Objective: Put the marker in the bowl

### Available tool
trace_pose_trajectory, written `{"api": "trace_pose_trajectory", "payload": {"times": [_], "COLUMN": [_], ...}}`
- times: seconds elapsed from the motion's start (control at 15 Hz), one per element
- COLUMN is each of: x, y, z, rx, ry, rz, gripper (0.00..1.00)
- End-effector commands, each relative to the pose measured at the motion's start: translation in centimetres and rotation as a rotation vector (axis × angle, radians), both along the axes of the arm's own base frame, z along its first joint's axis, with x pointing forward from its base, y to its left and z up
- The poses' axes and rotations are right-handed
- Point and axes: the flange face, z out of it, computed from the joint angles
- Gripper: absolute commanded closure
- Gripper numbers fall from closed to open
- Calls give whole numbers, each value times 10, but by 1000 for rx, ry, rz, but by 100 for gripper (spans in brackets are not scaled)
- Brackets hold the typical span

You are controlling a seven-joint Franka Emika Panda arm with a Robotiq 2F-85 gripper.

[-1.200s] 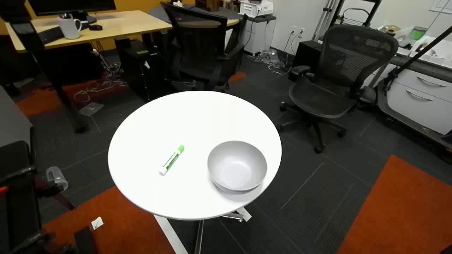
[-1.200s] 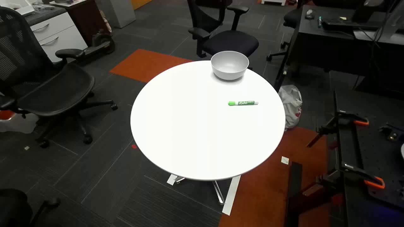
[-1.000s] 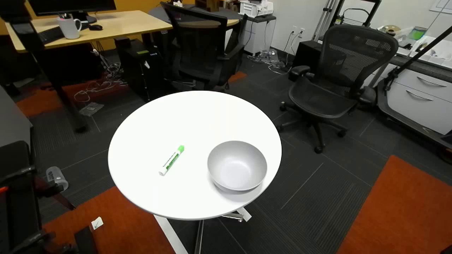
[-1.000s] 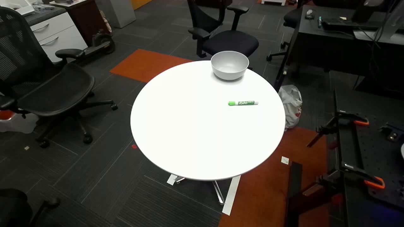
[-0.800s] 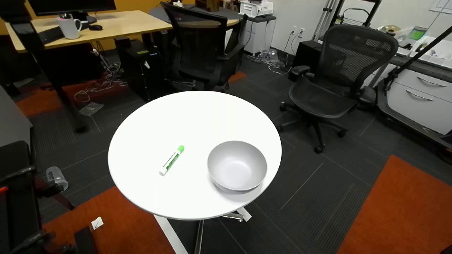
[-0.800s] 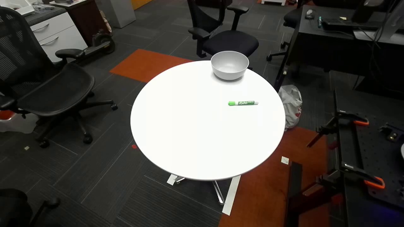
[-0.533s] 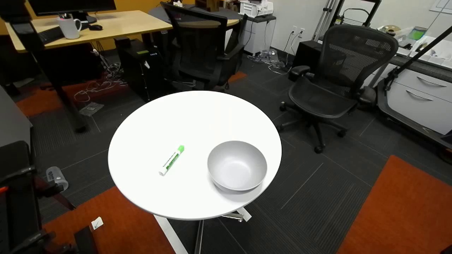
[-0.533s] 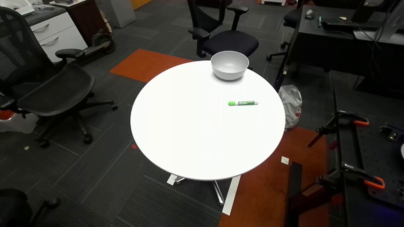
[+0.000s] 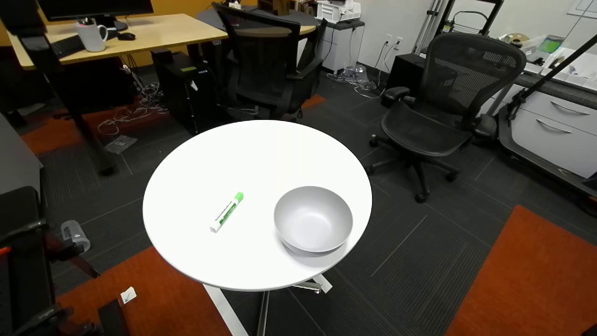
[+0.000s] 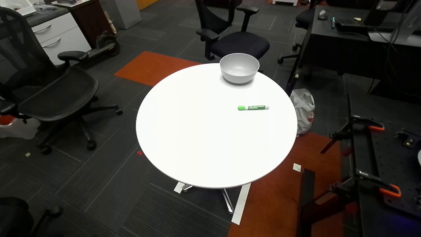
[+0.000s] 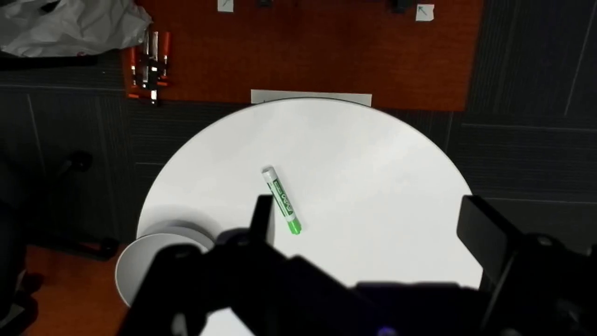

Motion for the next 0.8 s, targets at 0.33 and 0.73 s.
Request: {"api": "trace_pose_trajectory", "payload": {"times": [0.33,0.73], "x": [43,70], "y": [-23,-46], "z": [-81,-143], "rx": [-77,-19], "ry": [130,114], "rz": [215,440], "gripper": [0,0]}}
